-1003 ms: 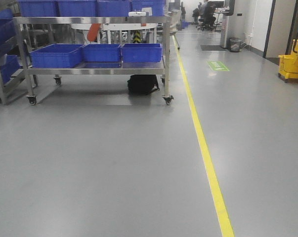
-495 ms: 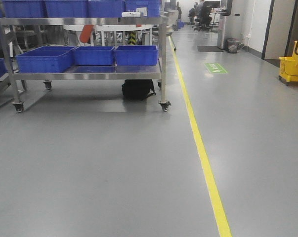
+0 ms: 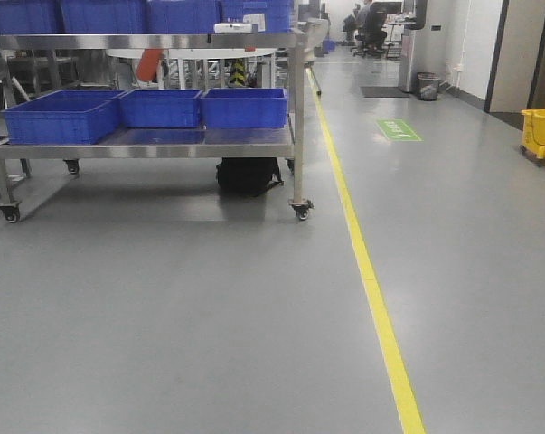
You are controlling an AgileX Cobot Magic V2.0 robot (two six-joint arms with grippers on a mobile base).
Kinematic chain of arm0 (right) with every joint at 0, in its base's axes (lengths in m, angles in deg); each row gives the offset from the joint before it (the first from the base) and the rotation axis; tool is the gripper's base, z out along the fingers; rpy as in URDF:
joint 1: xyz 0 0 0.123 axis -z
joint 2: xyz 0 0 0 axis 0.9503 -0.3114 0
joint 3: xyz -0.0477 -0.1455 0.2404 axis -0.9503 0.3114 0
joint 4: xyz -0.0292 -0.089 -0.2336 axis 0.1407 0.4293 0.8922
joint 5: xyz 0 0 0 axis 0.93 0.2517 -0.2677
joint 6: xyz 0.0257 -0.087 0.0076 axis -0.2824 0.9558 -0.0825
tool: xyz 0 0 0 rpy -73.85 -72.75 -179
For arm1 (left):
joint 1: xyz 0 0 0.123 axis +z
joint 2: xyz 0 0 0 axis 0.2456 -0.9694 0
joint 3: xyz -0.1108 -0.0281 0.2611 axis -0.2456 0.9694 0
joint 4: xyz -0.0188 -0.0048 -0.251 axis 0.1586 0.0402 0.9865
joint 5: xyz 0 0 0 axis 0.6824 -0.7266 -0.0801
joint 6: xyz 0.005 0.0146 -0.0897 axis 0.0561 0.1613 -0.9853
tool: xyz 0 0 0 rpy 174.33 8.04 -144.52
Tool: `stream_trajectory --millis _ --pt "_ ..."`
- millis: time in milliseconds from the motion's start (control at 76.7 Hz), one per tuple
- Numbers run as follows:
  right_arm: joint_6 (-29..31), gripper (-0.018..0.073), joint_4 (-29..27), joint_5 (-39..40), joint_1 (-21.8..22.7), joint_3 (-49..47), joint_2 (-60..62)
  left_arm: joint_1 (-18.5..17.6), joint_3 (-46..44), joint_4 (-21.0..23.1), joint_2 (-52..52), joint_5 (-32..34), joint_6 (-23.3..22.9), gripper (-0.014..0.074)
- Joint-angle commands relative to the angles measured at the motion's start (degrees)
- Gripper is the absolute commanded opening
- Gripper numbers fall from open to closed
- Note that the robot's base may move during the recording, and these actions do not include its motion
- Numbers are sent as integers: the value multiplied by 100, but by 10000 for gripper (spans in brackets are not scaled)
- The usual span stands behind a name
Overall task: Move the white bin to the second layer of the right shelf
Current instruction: 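Drive past the carts of blue crates carrying the bin in the right gripper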
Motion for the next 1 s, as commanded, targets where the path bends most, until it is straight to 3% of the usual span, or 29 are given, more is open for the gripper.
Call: stream_trajectory --millis 0,990 --pt "-17 49 17 562 -6 -184 -7 -7 211 0 90 491 -30 85" --pt "-17 49 17 560 -6 -184 -7 -7 211 0 90 491 -30 85"
